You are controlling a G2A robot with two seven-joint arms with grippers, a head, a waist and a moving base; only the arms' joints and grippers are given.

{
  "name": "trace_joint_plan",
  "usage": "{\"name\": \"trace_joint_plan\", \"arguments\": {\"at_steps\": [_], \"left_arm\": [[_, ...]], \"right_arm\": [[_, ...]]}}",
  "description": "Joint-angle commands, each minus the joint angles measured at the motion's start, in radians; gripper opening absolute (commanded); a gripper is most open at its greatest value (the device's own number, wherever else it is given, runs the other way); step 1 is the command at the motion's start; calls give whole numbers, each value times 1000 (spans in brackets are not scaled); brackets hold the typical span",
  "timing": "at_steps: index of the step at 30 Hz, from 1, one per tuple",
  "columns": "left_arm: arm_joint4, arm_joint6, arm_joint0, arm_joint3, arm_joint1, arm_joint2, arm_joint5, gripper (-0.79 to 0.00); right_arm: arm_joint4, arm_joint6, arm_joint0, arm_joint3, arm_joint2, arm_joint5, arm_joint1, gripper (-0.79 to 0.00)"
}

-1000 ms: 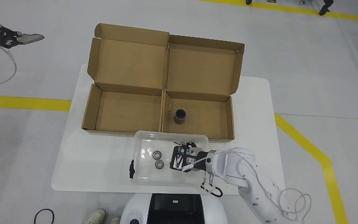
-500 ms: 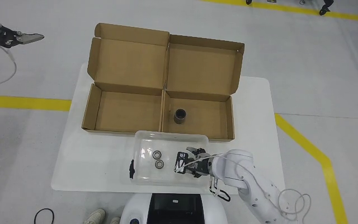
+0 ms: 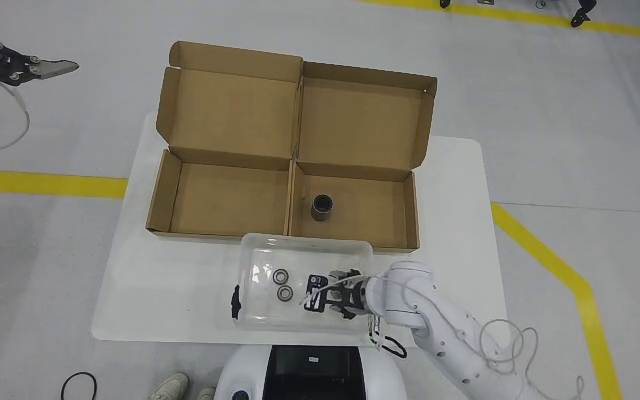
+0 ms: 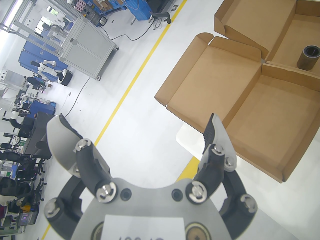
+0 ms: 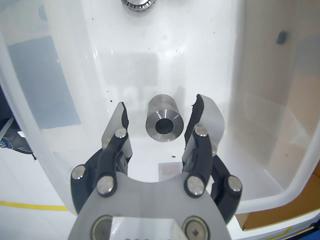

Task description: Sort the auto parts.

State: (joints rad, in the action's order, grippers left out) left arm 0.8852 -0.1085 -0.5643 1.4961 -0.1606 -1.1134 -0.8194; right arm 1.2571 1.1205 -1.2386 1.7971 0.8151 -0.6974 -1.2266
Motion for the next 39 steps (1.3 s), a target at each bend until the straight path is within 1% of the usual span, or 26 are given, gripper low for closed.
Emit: {"name": "trace_joint_plan", "arguments": {"at_steps": [1,3,4,5,7,8,13,17,21,25,27,29,34,36,39], "left_arm": [[0,0,0,0,0,0,0,0],[0,0,0,0,0,0,0,0],[0,0,0,0,0,0,0,0],[0,0,0,0,0,0,0,0],[0,0,0,0,0,0,0,0],[0,0,0,0,0,0,0,0],[0,0,0,0,0,0,0,0],[0,0,0,0,0,0,0,0],[0,0,0,0,0,0,0,0],[0,0,0,0,0,0,0,0],[0,0,0,0,0,0,0,0],[0,0,0,0,0,0,0,0],[0,0,0,0,0,0,0,0],[0,0,0,0,0,0,0,0],[0,0,0,0,0,0,0,0]], "right_arm": [[-2,8,8,-12,-7,8,-1,-406],[-1,12,16,-23,-12,14,-1,-443],[4,15,19,-25,-14,24,-1,-486],[4,11,21,-26,-15,29,-1,-554],[3,7,24,-30,-17,32,0,-767],[2,6,25,-31,-16,34,1,-785],[-13,-9,25,-7,-12,28,6,-785],[-48,-101,17,27,13,-12,14,-785],[-77,-261,-1,57,55,-53,24,-785],[-113,-436,-14,46,91,-90,30,-785],[-143,-537,-14,33,106,-112,31,-785],[-157,-656,-8,17,120,-156,31,-785],[-142,-920,20,-22,138,-219,26,-785],[-121,-990,41,-21,136,-229,22,-785],[-100,-1054,80,-4,127,-230,15,-785]]}}
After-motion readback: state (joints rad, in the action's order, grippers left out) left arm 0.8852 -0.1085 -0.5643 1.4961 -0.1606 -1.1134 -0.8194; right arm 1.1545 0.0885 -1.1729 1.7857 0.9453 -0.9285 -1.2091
